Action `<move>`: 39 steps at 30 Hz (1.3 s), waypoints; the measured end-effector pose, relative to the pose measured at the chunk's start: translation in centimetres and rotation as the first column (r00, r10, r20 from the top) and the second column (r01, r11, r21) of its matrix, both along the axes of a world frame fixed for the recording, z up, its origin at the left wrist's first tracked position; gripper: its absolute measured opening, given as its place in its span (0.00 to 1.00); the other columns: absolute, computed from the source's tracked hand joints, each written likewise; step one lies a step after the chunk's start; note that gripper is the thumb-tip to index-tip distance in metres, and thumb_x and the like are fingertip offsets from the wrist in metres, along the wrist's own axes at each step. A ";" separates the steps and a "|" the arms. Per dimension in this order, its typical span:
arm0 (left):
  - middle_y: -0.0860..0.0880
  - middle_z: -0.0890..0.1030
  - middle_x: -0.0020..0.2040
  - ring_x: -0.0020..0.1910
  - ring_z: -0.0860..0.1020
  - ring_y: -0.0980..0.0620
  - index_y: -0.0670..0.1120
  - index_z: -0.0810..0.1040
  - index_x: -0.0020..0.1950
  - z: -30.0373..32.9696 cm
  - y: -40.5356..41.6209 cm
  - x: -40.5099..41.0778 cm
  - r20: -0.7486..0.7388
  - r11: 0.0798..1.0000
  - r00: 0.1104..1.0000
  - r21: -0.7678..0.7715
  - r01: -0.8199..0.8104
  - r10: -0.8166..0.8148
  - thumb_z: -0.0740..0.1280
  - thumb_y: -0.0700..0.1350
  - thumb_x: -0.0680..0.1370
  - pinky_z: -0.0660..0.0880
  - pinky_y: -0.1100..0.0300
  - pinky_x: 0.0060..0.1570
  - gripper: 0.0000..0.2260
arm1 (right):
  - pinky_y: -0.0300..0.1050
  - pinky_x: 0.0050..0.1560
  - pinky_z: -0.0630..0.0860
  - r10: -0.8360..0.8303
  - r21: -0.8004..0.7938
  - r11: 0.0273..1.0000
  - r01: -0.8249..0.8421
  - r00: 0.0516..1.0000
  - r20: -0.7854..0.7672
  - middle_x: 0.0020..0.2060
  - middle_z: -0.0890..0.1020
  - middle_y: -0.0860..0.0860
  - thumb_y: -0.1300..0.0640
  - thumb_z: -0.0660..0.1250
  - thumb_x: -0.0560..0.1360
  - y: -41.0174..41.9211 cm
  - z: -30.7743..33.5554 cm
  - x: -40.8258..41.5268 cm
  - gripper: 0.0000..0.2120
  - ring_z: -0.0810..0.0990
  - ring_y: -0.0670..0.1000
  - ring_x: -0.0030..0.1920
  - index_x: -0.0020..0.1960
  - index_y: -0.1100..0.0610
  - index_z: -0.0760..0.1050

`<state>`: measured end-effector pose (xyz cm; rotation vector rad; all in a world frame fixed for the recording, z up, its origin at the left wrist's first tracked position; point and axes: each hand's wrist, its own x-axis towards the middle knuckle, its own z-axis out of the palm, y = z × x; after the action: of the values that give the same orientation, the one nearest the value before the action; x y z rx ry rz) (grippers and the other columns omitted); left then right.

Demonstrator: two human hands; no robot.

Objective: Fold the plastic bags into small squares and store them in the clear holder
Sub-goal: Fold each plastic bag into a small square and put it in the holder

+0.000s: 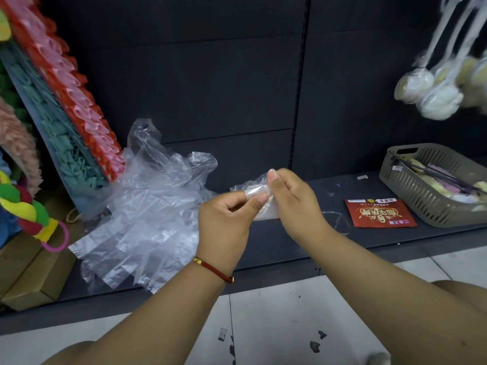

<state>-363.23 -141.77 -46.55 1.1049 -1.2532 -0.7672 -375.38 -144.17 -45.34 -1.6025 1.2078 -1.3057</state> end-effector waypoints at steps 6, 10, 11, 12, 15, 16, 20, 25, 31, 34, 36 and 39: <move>0.40 0.83 0.43 0.46 0.82 0.43 0.45 0.77 0.55 0.3 -0.6 -1.4 -0.249 0.974 0.968 0.223 0.026 0.031 0.71 0.49 0.76 0.81 0.48 0.49 0.12 | 0.45 0.31 0.66 -0.082 -0.122 0.990 0.067 0.989 -0.123 0.32 0.72 0.57 0.52 0.57 0.82 -0.2 -0.6 0.2 0.17 0.66 0.44 0.31 0.42 0.63 0.69; 0.40 0.76 0.35 0.35 0.75 0.50 0.36 0.73 0.42 -0.7 -1.3 -1.8 -0.127 0.977 0.988 0.206 -0.063 0.091 0.64 0.57 0.79 0.79 0.54 0.32 0.23 | 0.40 0.30 0.65 -0.111 -0.137 0.987 0.084 0.972 -0.205 0.29 0.72 0.47 0.51 0.56 0.83 0.0 -1.2 0.5 0.14 0.69 0.43 0.30 0.39 0.53 0.67; 0.42 0.73 0.33 0.33 0.72 0.53 0.38 0.71 0.39 -0.9 -1.4 -1.9 -0.084 0.980 0.989 0.167 -0.108 0.123 0.64 0.57 0.79 0.77 0.55 0.32 0.22 | 0.37 0.29 0.65 -0.129 -0.131 0.986 0.104 0.971 -0.203 0.29 0.72 0.46 0.51 0.56 0.82 0.1 -1.3 0.7 0.13 0.70 0.42 0.30 0.39 0.52 0.67; 0.46 0.71 0.31 0.31 0.70 0.58 0.41 0.69 0.37 -0.9 -1.4 -2.1 -0.046 0.980 0.987 0.134 -0.148 0.156 0.64 0.55 0.79 0.74 0.60 0.32 0.20 | 0.36 0.29 0.65 -0.148 -0.122 0.985 0.125 0.968 -0.201 0.29 0.72 0.45 0.50 0.56 0.82 0.3 -1.4 0.8 0.13 0.71 0.41 0.30 0.38 0.50 0.66; 0.50 0.71 0.32 0.29 0.67 0.59 0.45 0.68 0.38 -1.0 -1.3 -2.7 0.008 0.976 0.977 0.053 -0.213 0.213 0.63 0.50 0.81 0.68 0.67 0.30 0.14 | 0.34 0.29 0.66 -0.165 -0.106 0.984 0.146 0.967 -0.196 0.28 0.71 0.45 0.48 0.57 0.81 0.6 -1.5 1.1 0.14 0.72 0.38 0.30 0.37 0.48 0.65; 0.50 0.70 0.32 0.29 0.67 0.59 0.45 0.67 0.38 -1.0 -1.1 -3.0 -0.002 0.975 0.976 0.030 -0.219 0.219 0.63 0.49 0.81 0.68 0.67 0.30 0.14 | 0.34 0.29 0.66 -0.158 -0.101 0.985 0.142 0.970 -0.185 0.27 0.71 0.45 0.49 0.57 0.81 0.6 -1.5 1.1 0.14 0.71 0.39 0.29 0.37 0.49 0.65; 0.53 0.70 0.31 0.28 0.68 0.61 0.47 0.66 0.38 -0.9 -1.2 -3.5 -0.078 0.976 0.972 0.022 -0.219 0.220 0.63 0.47 0.81 0.69 0.66 0.30 0.14 | 0.35 0.30 0.66 -0.136 -0.058 0.990 0.132 0.987 -0.080 0.29 0.70 0.45 0.52 0.60 0.81 0.5 -1.4 0.8 0.14 0.69 0.41 0.29 0.38 0.53 0.67; 0.45 0.74 0.35 0.35 0.72 0.47 0.47 0.68 0.39 -0.7 -2.0 -3.9 -0.184 0.991 0.978 0.111 -0.079 0.098 0.63 0.51 0.81 0.71 0.49 0.35 0.14 | 0.32 0.30 0.67 -0.162 -0.045 0.986 0.163 0.987 0.021 0.31 0.72 0.47 0.54 0.63 0.80 0.4 -0.9 -0.2 0.13 0.69 0.40 0.31 0.38 0.56 0.69; 0.43 0.71 0.34 0.36 0.69 0.47 0.45 0.70 0.35 0.5 -2.7 -3.6 -0.179 0.988 0.982 0.126 0.090 -0.066 0.69 0.48 0.77 0.68 0.53 0.37 0.15 | 0.31 0.31 0.68 -0.135 -0.033 0.991 0.133 0.987 -0.081 0.30 0.77 0.43 0.53 0.66 0.79 0.2 -0.1 -3.5 0.10 0.73 0.39 0.31 0.38 0.51 0.72; 0.47 0.72 0.31 0.33 0.71 0.52 0.45 0.70 0.33 1.0 -3.6 -3.7 -0.125 0.987 0.985 0.087 0.134 -0.122 0.72 0.47 0.74 0.70 0.59 0.36 0.15 | 0.31 0.30 0.68 -0.065 -0.006 0.998 0.065 0.987 -0.149 0.27 0.77 0.41 0.54 0.68 0.77 -0.3 0.7 -5.5 0.09 0.73 0.39 0.28 0.39 0.52 0.75; 0.51 0.72 0.29 0.31 0.72 0.56 0.45 0.71 0.32 1.1 -4.3 -4.0 -0.091 0.980 0.981 0.088 0.176 -0.168 0.73 0.46 0.73 0.71 0.62 0.35 0.15 | 0.31 0.29 0.69 -0.056 0.022 0.998 0.062 0.976 -0.212 0.27 0.77 0.43 0.55 0.70 0.77 -0.9 1.1 -6.7 0.08 0.73 0.38 0.27 0.39 0.54 0.76; 0.50 0.72 0.29 0.30 0.70 0.54 0.44 0.72 0.32 0.8 -5.5 -4.9 -0.061 0.969 0.976 0.122 0.217 -0.211 0.74 0.44 0.73 0.70 0.62 0.33 0.14 | 0.30 0.28 0.68 -0.038 0.112 0.991 0.075 0.952 -0.304 0.28 0.77 0.45 0.56 0.71 0.76 -1.8 1.3 -8.3 0.07 0.71 0.38 0.25 0.40 0.57 0.79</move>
<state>-368.09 -147.24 -45.79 1.0574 -1.3116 -1.0436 -383.64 -145.99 -44.08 -1.7310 1.4976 -1.0226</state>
